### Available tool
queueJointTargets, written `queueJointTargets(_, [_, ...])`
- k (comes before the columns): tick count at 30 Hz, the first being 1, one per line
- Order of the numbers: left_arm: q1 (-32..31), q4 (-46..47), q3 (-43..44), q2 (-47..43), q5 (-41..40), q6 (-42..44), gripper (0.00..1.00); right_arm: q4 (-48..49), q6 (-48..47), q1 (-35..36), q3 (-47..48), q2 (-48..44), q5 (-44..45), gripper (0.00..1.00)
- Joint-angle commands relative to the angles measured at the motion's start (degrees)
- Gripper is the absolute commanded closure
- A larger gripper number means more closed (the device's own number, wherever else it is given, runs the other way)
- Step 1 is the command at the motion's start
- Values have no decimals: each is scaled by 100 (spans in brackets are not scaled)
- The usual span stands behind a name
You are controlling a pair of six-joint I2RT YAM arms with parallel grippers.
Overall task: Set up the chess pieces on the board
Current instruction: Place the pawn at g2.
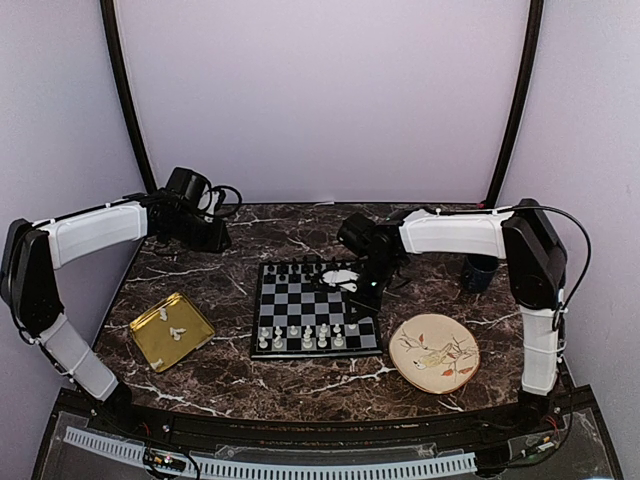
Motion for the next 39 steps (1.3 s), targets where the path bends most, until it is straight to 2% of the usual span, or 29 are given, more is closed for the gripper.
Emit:
queueJointTargets(1, [34,-111,185,1,35,66,74,-30,-95,40,3,-36,-102,96])
queueJointTargets(6, [27,-127,204,19,41,78,74,-63,-132,48,-13,-76,-112,93])
queueJointTargets(18, [35,-160,227,102,58,91,74,-51,-123,57,-23,-69,-67,80])
queueJointTargets(39, [30,-216,258,186,136,77,74,-200,-288,145,-85,-45,-170,79])
